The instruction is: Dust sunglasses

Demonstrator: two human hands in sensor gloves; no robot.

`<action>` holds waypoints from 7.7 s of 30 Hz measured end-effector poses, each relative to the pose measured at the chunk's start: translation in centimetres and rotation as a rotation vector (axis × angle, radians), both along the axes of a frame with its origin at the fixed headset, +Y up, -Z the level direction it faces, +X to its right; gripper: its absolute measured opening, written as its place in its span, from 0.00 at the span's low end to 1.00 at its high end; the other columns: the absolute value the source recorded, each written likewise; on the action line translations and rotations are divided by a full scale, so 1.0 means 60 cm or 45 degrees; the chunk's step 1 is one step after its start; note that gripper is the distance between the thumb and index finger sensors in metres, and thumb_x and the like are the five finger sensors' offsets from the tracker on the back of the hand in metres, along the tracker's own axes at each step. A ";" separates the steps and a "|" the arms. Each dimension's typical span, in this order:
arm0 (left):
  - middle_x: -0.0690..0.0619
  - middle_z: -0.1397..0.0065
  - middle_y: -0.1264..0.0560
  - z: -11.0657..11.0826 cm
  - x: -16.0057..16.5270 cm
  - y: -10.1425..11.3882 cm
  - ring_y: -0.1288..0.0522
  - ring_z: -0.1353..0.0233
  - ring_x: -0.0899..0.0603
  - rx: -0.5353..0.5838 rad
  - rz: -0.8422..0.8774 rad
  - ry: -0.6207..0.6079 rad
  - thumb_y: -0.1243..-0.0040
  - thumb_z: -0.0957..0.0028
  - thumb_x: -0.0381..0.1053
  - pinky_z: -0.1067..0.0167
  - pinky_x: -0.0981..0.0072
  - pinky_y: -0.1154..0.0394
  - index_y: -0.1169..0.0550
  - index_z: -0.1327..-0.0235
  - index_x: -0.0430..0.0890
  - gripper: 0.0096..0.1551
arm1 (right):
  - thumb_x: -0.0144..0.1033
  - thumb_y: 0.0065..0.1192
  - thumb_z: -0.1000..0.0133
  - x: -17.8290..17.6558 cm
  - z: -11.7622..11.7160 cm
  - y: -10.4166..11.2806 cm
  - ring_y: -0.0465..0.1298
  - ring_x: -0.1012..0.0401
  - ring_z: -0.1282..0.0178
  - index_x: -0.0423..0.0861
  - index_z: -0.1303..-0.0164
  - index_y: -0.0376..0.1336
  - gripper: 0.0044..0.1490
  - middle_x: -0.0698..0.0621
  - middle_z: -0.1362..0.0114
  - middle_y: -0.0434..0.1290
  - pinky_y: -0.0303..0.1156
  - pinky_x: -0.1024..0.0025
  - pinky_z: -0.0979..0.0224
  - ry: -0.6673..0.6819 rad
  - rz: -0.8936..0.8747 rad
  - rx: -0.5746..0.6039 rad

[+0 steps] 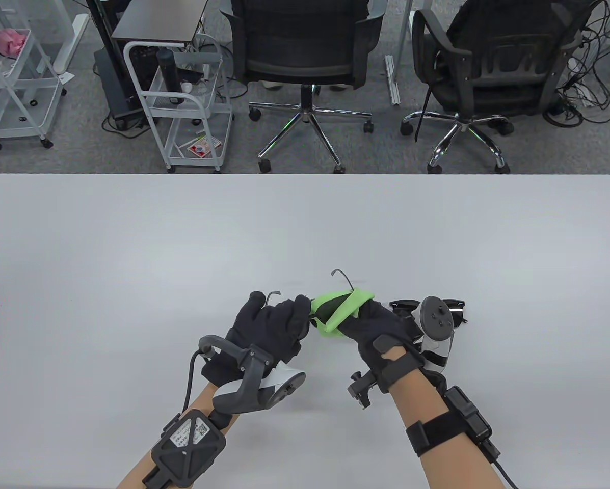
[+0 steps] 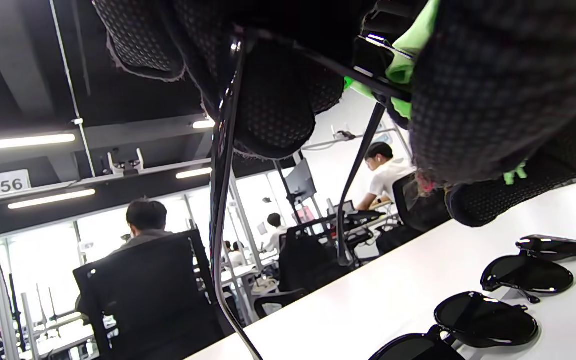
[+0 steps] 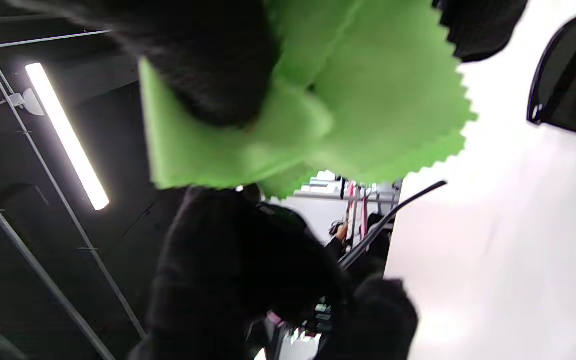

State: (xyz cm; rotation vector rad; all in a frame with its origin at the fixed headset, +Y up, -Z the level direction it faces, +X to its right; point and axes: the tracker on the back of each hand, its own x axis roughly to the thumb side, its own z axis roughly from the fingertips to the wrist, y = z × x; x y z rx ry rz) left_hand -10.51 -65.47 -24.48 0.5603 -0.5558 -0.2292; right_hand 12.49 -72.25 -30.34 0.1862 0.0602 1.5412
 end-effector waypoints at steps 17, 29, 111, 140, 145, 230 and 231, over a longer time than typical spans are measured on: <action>0.60 0.32 0.23 -0.018 -0.039 0.015 0.12 0.41 0.57 -0.023 0.146 0.065 0.22 0.73 0.71 0.28 0.56 0.26 0.34 0.27 0.53 0.59 | 0.46 0.62 0.44 0.007 0.005 0.004 0.80 0.46 0.33 0.44 0.32 0.66 0.32 0.46 0.29 0.77 0.66 0.35 0.31 0.148 -0.122 0.067; 0.60 0.32 0.23 0.001 -0.010 0.019 0.10 0.43 0.60 -0.048 0.185 -0.029 0.23 0.77 0.73 0.29 0.60 0.24 0.33 0.28 0.54 0.61 | 0.41 0.73 0.49 -0.088 0.037 0.009 0.82 0.47 0.37 0.41 0.37 0.68 0.32 0.44 0.34 0.79 0.68 0.37 0.33 0.178 0.088 0.002; 0.63 0.31 0.23 -0.001 -0.004 0.020 0.09 0.49 0.65 -0.161 0.099 -0.087 0.20 0.77 0.68 0.31 0.64 0.22 0.33 0.28 0.57 0.59 | 0.35 0.72 0.52 -0.072 0.023 0.001 0.83 0.48 0.39 0.44 0.43 0.73 0.27 0.47 0.39 0.82 0.68 0.37 0.33 0.309 0.147 0.038; 0.66 0.20 0.41 -0.066 -0.091 0.005 0.30 0.19 0.45 -0.424 0.234 0.158 0.24 0.67 0.58 0.23 0.49 0.34 0.47 0.29 0.64 0.58 | 0.42 0.70 0.48 0.014 0.053 0.131 0.83 0.48 0.38 0.44 0.39 0.72 0.28 0.46 0.35 0.81 0.69 0.38 0.33 -0.166 0.177 0.553; 0.71 0.20 0.42 -0.071 -0.099 -0.001 0.33 0.17 0.48 -0.394 0.138 0.111 0.24 0.68 0.57 0.22 0.51 0.35 0.48 0.32 0.70 0.57 | 0.43 0.69 0.47 0.026 0.063 0.165 0.80 0.48 0.32 0.47 0.35 0.69 0.30 0.49 0.29 0.78 0.68 0.38 0.31 -0.230 0.645 0.886; 0.70 0.25 0.29 -0.030 -0.059 0.024 0.20 0.25 0.59 -0.196 0.150 -0.034 0.26 0.76 0.75 0.24 0.56 0.29 0.34 0.34 0.71 0.52 | 0.43 0.72 0.53 0.009 0.007 0.091 0.87 0.52 0.55 0.41 0.51 0.79 0.25 0.47 0.53 0.87 0.70 0.37 0.35 0.386 0.780 0.411; 0.70 0.25 0.29 -0.032 -0.063 0.025 0.20 0.25 0.59 -0.200 0.157 -0.026 0.26 0.76 0.75 0.24 0.56 0.29 0.35 0.34 0.71 0.52 | 0.43 0.72 0.53 0.014 0.005 0.090 0.87 0.52 0.55 0.41 0.51 0.78 0.26 0.47 0.52 0.87 0.70 0.37 0.35 0.376 0.784 0.409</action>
